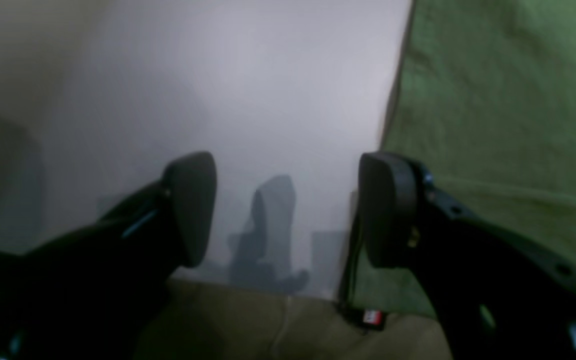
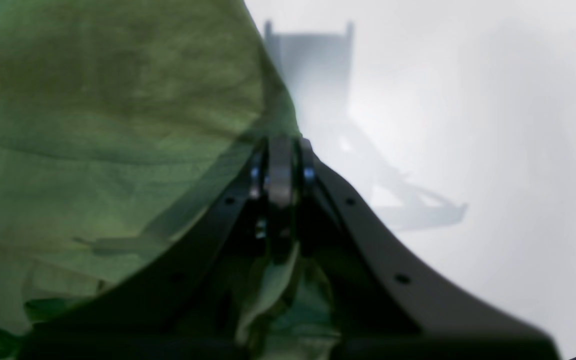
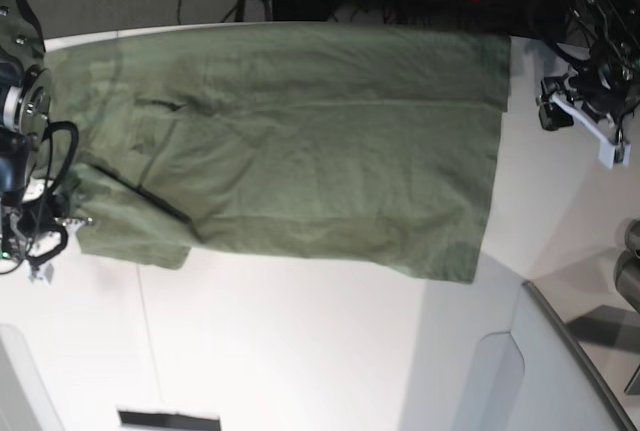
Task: Layout the t-shirt on the table in an organized manner, then fold the t-shirt properly
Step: 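Grasp the hem corner with the left gripper and fold it toward the collar, then move the left gripper to the hem corner and grasp both hem corners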
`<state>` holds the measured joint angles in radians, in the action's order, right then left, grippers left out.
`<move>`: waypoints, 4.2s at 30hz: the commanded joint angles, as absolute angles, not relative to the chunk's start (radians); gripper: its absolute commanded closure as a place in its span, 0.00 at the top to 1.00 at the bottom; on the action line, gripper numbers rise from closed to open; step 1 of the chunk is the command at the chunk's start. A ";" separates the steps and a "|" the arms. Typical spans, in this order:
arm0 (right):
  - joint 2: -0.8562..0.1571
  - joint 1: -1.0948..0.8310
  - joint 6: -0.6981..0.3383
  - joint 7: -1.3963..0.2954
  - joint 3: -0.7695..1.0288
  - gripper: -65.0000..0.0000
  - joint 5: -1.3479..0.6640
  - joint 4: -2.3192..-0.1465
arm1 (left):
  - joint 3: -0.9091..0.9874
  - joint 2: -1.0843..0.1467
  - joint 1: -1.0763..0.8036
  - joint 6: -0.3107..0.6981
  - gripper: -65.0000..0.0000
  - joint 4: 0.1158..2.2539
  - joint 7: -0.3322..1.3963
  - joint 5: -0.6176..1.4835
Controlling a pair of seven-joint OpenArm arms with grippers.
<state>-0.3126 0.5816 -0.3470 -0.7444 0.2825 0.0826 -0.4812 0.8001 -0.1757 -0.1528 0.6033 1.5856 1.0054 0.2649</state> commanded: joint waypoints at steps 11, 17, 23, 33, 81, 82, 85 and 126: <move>-0.326 0.613 -0.344 -0.736 0.286 0.00 0.077 -0.501 | 0.644 -0.236 0.263 0.602 0.67 1.158 0.905 0.077; -0.326 0.613 -0.344 -0.736 0.286 0.00 0.077 -0.501 | 0.518 -0.248 0.403 0.602 0.67 0.805 0.786 0.050; -0.332 0.611 -0.344 -0.734 0.286 0.00 0.077 -0.501 | 0.512 -0.225 0.375 0.602 0.55 0.796 0.742 0.047; -0.325 0.611 -0.346 -0.734 0.286 0.00 0.077 -0.501 | 0.507 -0.231 0.298 0.602 0.00 0.961 0.745 0.048; -0.325 0.611 -0.346 -0.736 0.283 0.00 0.077 -0.501 | 0.567 -0.314 0.348 0.604 0.56 1.007 0.829 0.039; -0.325 0.611 -0.346 -0.736 0.283 0.00 0.077 -0.501 | 0.567 -0.314 0.371 0.604 0.56 0.966 0.817 0.039; -0.325 0.611 -0.346 -0.736 0.282 0.00 0.077 -0.501 | 0.567 -0.314 0.420 0.604 0.56 0.852 0.766 0.038; -0.326 0.611 -0.348 -0.717 0.282 0.00 0.077 -0.503 | 0.377 -0.306 0.496 0.475 0.00 0.549 0.460 0.050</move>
<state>-0.3103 0.5812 -0.3481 -0.7326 0.2817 0.0792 -0.4847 0.3779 -0.2958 0.4713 0.4706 0.5323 0.4664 0.0486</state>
